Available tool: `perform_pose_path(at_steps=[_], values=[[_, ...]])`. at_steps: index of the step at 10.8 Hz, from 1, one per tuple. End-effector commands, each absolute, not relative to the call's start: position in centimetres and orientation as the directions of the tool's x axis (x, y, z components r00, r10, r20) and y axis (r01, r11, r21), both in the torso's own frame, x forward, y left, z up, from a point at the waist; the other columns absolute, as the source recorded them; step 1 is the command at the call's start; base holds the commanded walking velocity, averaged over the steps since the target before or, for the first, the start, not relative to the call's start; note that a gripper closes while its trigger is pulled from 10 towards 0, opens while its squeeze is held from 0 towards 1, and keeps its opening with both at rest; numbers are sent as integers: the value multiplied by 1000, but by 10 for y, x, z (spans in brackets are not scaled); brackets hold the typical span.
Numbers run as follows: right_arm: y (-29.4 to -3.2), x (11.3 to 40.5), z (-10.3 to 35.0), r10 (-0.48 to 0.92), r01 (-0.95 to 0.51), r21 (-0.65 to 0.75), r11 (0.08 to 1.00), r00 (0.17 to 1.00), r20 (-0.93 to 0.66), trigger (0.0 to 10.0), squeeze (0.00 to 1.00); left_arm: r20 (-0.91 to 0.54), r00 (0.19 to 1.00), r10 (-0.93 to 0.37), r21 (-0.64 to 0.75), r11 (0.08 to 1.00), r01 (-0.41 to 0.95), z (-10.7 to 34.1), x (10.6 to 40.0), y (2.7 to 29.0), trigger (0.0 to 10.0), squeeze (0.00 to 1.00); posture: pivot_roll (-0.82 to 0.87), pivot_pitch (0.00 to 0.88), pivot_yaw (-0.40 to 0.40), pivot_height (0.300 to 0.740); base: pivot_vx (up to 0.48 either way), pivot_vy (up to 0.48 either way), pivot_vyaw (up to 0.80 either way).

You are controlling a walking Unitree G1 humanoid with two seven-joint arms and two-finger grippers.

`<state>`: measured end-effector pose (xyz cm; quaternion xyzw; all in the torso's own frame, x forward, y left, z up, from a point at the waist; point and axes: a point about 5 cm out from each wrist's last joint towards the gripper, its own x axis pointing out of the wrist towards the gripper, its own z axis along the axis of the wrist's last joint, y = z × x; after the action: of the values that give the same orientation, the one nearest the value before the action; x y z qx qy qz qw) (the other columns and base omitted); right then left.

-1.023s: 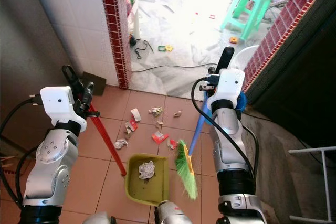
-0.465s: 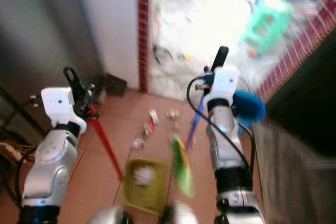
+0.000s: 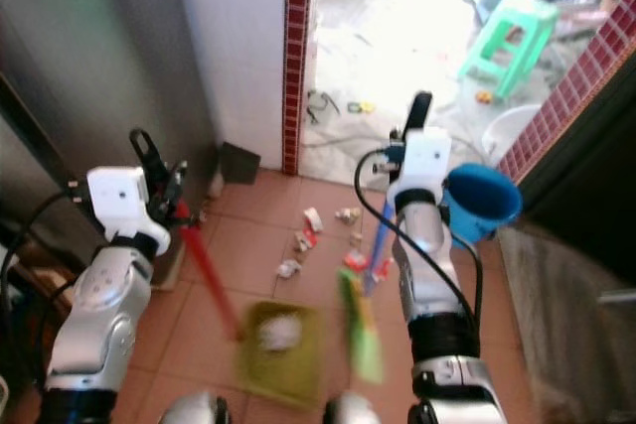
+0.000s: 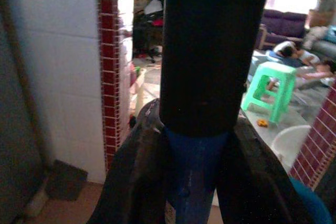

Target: Sweep floor

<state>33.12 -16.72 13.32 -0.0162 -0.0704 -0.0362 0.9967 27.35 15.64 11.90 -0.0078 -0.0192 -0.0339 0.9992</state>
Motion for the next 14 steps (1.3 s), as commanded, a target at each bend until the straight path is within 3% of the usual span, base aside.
perform_pose_path(at_steps=[1, 3, 6, 10, 14], values=[[-183, 330, 134, -89, 102, -71, 992, 983, 158, 10000, 0, 88, 992, -96, -17, 995, 97, 126, 276, 152, 10000, 0, 39, 0, -28, 740, 0, 0, -800], [-181, 324, 121, -42, 54, -103, 993, 993, 112, 10000, 0, 83, 992, -95, 44, 995, 91, 122, 278, 166, 10000, 0, 35, 0, -55, 740, 0, 0, 0], [-168, 310, 116, 35, -27, -88, 996, 995, 96, 10000, 0, 65, 994, -83, -23, 996, 85, 117, 267, 170, 10000, 0, 11, 0, -32, 740, 0, 0, -267], [-182, 306, 117, -41, 47, -73, 996, 995, 85, 10000, 0, 93, 993, -70, -83, 993, 78, 126, 267, 165, 10000, 0, 4, 5, -42, 740, 0, 0, -800], [-182, 308, 122, -55, 63, -73, 995, 993, 106, 10000, 0, 86, 992, -87, -89, 992, 94, 126, 268, 162, 10000, 0, -12, 6, -42, 740, 0, 0, -245]])
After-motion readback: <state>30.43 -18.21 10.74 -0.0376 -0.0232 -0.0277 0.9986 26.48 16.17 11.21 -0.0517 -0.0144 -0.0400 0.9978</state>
